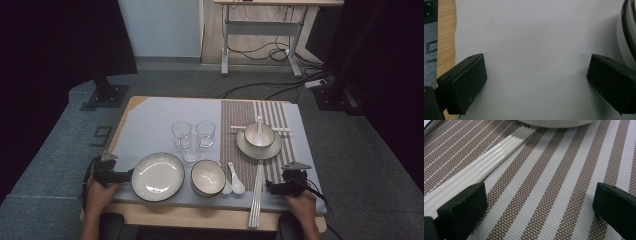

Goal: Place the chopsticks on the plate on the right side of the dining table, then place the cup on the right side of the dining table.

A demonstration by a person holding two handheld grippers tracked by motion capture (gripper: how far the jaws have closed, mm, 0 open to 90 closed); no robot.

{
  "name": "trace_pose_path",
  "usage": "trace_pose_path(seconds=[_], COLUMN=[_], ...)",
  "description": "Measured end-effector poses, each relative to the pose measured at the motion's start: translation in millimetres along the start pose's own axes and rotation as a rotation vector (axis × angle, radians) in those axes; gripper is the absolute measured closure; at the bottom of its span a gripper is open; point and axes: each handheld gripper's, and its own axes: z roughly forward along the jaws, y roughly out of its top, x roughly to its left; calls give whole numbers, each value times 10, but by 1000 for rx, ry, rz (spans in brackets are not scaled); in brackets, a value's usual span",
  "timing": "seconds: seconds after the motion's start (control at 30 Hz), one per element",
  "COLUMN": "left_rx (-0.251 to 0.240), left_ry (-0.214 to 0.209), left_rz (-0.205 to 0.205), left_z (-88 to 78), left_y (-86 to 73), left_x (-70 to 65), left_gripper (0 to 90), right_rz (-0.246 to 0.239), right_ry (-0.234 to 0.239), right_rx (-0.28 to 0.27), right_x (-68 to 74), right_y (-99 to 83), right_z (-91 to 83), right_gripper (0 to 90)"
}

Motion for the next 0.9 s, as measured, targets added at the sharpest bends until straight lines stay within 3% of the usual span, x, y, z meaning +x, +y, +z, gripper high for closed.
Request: trace_pose_path(seconds=[0.57,0.77,0.9], left_rx=[0,0,0], left_ry=[-1,-1,-1], left_rz=[-1,-1,-1], left_z=[1,1,1], left_y=[0,0,0], left_x=[0,1,1], left_gripper=[25,25,25], right_rz=[-5,12,0], right_ry=[8,38,28], right_rx=[-2,-32,-40], right_x=[-10,-43,-55], right_y=[11,50,104], right_z=[-16,-103,-165], right_gripper=[0,0,0])
